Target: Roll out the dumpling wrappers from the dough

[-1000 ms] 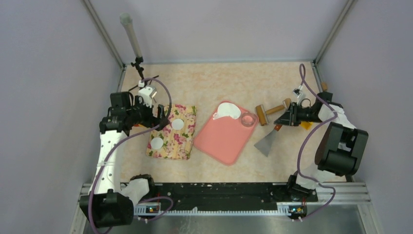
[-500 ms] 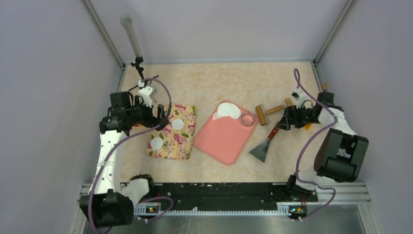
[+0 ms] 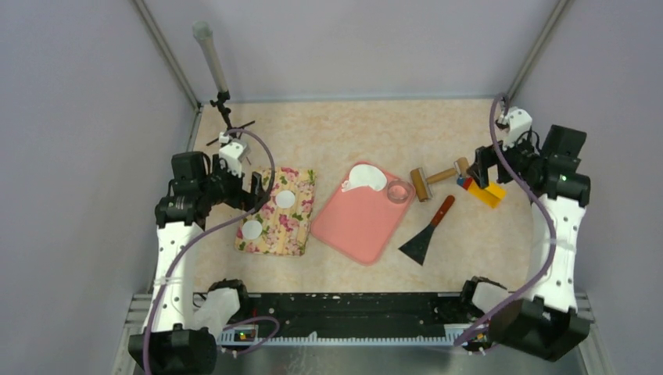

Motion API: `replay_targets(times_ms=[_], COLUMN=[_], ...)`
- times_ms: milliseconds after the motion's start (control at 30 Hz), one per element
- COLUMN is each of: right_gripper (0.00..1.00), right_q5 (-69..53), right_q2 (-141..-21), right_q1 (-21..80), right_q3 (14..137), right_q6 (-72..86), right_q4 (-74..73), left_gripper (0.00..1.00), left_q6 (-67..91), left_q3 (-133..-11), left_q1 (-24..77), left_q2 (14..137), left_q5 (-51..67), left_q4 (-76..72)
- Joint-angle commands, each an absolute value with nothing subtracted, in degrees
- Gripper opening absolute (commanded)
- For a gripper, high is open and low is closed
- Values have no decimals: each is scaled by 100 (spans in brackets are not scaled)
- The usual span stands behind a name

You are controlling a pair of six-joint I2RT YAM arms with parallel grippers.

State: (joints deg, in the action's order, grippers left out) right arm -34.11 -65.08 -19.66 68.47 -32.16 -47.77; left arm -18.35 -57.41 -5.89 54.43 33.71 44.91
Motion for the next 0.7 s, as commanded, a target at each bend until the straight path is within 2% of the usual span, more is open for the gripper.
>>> replay_targets(times_ms=[0, 233, 300, 400, 467, 667], right_gripper=[99, 99, 99, 99, 99, 98], right_q5=[-4857, -7242, -7910, -8664, -8938, -8975], right_q2=[-5017, -3422, -3378, -3268, -3148, -3160], right_q1=[-1968, -1968, -1962, -1967, -1975, -1982], right_q3=[7121, 6990, 7158, 7203, 7063, 6642], right_q6=[-2791, -2804, -3283, -4879, -5665, -5953], right_q4=[-5082, -5427, -6219, -7913, -8598, -8500], left_gripper=[99, 99, 99, 99, 99, 99], left_q6=[-2126, -2594, -2768, -3002, -3176, -3203], left_q3=[-5661, -5687, -5678, -5664, -5642, -5480], left_q1=[-575, -580, -580, -580, -580, -582], left_q2=[5118, 4763, 4642, 4449, 4329, 4203], left_q5=[3891, 4612, 4834, 5155, 5308, 5389], left_q4=[4537, 5021, 5179, 5352, 5497, 5409])
